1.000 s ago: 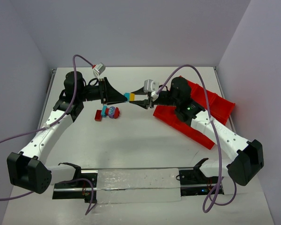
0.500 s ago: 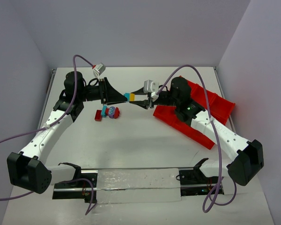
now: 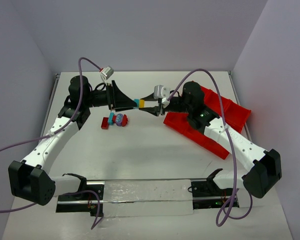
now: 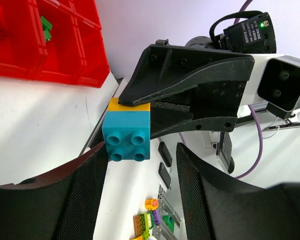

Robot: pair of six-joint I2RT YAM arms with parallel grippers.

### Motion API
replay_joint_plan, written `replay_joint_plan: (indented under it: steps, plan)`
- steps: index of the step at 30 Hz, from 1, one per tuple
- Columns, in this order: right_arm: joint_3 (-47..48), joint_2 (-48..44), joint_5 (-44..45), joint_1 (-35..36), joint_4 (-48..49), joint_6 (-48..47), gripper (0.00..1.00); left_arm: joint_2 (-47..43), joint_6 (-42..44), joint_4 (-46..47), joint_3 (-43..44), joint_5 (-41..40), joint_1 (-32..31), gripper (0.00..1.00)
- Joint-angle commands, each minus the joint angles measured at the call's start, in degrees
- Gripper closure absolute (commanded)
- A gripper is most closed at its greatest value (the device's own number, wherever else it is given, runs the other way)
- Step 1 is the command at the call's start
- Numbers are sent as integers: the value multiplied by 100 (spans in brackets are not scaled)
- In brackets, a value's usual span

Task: Sort the legos into containers by color

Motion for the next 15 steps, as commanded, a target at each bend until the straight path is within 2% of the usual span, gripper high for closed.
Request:
replay_joint_plan:
  steps: [1,11,12,15]
  plan:
    - [108,-16,-230,8,-433,43,100,31,-113,674,108,127,-61,35]
    - [216,30,-271,75,-469,63,100,84,-85,697,74,74,-161,36]
    - [222,32,-271,84,-473,63,100,82,-89,706,68,72,-163,38]
    - [256,46,-258,104,-507,43,100,95,-109,726,47,52,-170,54]
